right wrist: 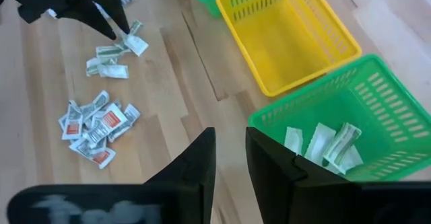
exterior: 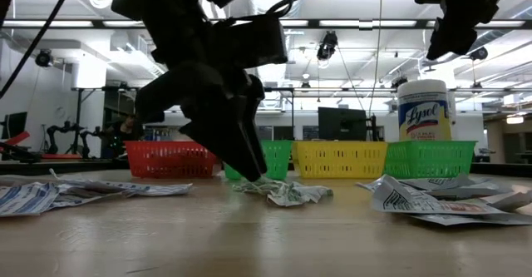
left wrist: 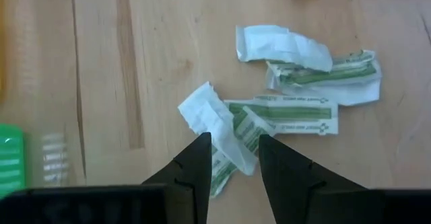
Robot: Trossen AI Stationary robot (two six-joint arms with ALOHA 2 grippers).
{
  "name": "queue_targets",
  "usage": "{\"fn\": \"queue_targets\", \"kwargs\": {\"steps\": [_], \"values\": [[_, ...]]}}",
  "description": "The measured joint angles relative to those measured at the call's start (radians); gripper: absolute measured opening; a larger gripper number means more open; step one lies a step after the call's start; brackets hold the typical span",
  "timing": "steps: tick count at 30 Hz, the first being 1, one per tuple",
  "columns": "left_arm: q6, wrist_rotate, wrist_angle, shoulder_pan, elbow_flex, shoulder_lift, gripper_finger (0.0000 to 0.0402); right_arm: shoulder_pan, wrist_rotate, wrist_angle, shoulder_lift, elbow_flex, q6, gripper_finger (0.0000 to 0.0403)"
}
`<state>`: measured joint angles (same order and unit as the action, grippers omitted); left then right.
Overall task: Pick & Place First Aid Supplies
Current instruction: Put the green bandage into the right green basket
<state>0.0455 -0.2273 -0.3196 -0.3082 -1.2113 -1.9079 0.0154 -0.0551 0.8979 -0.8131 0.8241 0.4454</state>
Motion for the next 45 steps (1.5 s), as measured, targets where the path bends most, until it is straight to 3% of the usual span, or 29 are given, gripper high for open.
{"fn": "queue_targets", "kwargs": {"steps": [11,23,45], "values": [[0.012,-0.007,-0.011,0.004,-0.005,-0.041,0.0093,0.000,0.001,-0.025,0.000,0.000,0.000,0.0089],[0.015,-0.003,-0.018,0.006,-0.013,-0.022,0.0006,0.000,0.002,-0.035,0.000,0.000,0.000,0.0068],[0.039,-0.035,-0.057,0.006,-0.012,0.028,0.0009,0.000,0.002,-0.043,0.000,-0.002,0.000,0.0087]]}}
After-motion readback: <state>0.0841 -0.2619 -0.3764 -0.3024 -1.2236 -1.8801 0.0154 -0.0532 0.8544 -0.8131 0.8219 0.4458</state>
